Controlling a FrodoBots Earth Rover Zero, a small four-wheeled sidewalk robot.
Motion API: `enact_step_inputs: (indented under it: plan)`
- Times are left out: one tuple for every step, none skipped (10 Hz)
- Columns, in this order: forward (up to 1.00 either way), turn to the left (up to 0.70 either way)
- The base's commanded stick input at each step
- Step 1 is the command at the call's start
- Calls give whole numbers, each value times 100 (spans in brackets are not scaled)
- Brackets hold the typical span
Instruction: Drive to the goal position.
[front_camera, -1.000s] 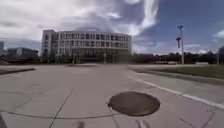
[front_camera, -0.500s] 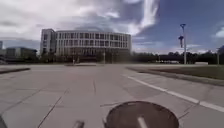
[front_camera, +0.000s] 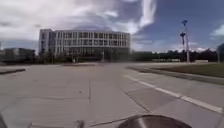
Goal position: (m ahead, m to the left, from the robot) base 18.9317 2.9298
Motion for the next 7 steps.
enact_step_inputs:
  plan:
    - [100,0]
    - [100,0]
    - [100,0]
    - [100,14]
    - [100,31]
    - [100,38]
    - [100,27]
